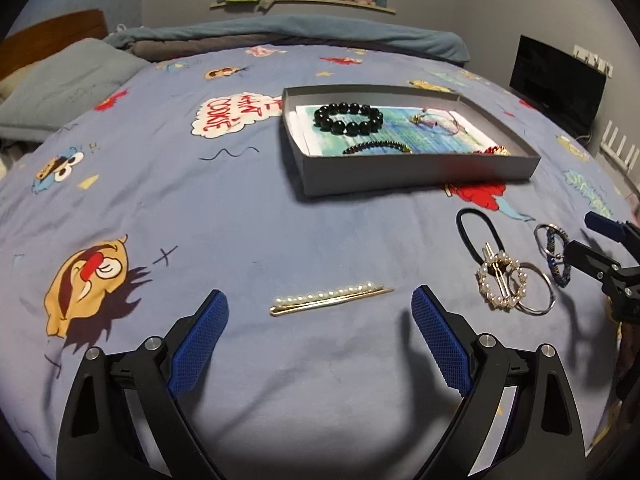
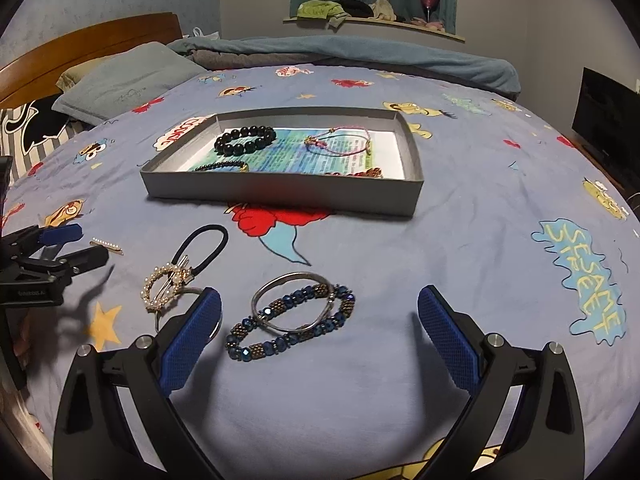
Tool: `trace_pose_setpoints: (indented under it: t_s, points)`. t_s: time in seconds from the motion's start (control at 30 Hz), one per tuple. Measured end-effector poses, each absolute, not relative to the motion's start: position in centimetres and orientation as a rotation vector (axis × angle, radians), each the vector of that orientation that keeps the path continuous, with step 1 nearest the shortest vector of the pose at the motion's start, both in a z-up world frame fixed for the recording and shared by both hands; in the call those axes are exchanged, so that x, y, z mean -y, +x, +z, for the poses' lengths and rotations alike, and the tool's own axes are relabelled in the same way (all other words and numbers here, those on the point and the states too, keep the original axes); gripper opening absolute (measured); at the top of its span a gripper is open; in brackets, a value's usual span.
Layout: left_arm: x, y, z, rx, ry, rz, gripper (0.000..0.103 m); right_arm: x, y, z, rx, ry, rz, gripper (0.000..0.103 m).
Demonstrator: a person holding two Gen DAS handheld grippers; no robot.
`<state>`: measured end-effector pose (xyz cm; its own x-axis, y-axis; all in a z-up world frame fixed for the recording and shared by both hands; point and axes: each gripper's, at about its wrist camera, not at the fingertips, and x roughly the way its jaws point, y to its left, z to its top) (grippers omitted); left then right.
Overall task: Organize jewelry
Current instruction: 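Grasp the pearl hair clip with the left tool while the right tool grasps the silver bangle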
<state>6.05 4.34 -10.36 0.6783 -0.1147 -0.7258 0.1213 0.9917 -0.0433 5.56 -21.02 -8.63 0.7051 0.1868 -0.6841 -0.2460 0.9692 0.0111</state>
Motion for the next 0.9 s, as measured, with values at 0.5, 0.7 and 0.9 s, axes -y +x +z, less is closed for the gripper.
trace_pose_setpoints:
  t_s: [0.5, 0.7, 0.9]
  points:
    - [-3.9, 7.2, -11.6, -0.840, -0.033, -0.058, 0.070, 19.8, 5.8, -9.4, -0.744, -0.118, 0.277, 0.094]
    - [-3.8, 7.0, -11.3, -0.827, -0.025, -0.083, 0.070, 19.1, 6.0, -9.3, -0.740, -0.144, 0.306, 0.084]
    - [-3.5, 6.9, -11.1, -0.818, 0.009, -0.096, 0.070, 18.8, 6.8, -9.9, -0.771, -0.134, 0.341, 0.066]
